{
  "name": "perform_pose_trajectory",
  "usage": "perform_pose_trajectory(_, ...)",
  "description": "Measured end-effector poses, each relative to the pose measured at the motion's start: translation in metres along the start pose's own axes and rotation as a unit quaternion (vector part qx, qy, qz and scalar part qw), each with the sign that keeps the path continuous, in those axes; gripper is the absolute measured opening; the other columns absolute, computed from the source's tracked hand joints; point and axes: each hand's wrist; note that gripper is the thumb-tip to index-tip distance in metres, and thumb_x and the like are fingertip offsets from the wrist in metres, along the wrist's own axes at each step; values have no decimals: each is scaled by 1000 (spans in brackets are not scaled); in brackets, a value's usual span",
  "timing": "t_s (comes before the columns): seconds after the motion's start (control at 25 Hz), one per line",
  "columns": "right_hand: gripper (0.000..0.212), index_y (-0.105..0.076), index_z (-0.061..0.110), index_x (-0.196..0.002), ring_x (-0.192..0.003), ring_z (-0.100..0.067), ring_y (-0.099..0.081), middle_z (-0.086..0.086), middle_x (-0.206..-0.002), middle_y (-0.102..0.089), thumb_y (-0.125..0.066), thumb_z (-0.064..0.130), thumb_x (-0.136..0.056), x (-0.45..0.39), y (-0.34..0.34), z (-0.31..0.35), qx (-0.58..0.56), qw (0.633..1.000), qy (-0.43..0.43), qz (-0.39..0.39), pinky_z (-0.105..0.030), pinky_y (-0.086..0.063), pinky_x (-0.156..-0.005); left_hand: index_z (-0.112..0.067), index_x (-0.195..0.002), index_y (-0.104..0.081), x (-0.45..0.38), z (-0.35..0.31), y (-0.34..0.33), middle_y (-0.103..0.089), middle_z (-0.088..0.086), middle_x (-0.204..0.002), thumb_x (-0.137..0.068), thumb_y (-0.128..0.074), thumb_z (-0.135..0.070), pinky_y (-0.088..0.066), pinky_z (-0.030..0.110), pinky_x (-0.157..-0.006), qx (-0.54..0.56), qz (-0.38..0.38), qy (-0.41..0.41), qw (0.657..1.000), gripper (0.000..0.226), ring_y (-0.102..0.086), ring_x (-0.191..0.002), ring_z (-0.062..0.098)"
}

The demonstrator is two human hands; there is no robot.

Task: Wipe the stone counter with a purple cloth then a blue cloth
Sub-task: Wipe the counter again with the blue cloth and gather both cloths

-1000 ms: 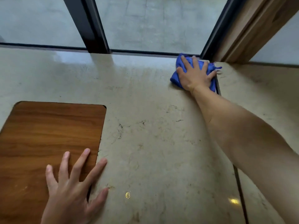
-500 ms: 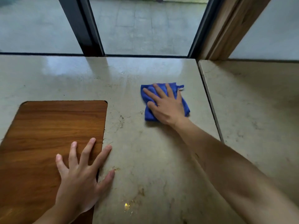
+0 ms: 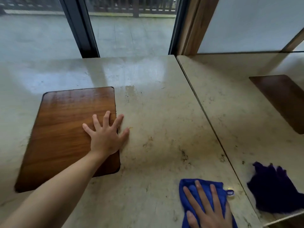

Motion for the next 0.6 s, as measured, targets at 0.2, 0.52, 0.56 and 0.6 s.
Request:
perform_pose_trajectory(0.2,63,-17,44,-153,-152,-33,1,7,-165,-10,-13,61,-93,-13,-17,52,45,996,66,28,-66,-34,-94,-42,-152,-29,3,-3,3,-24,13,-162,-86,-14,-74,-15,81,-105,-10,-9,-10,1000,76,-17,-144,54)
perform_pose_trajectory(0.52,55,-13,52,-152,-151,-32,-11,10,-164,-20,-18,54,-98,-288,6,88,-44,999,-8,3,-65,-12,-114,-41,-154,-25,3,0,-3,-24,13,-163,-91,-30,-71,-16,81,-104,-18,26,-12,999,70,-18,-146,53)
perform_pose_trajectory(0.56,55,-6,55,-151,-152,-29,-4,13,-165,-12,-14,54,-97,-340,8,91,-50,999,-13,9,-64,-7,-115,-41,-154,-27,1,0,-4,-26,12,-163,-90,-32,-71,-16,82,-103,-16,35,-10,999,70,-20,-145,53)
perform_pose_trajectory(0.6,55,-2,56,-150,-152,-27,2,15,-165,-6,-13,55,-96,-390,9,95,-60,998,-17,20,-63,-2,-116,-41,-153,-29,-2,0,-4,-27,12,-163,-89,-32,-71,-16,83,-103,-13,39,-8,999,70,-22,-145,53)
Point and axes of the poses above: each hand's wrist, its own x-axis away from the middle knuckle, its own y-axis out of the back of the hand, z = x × y
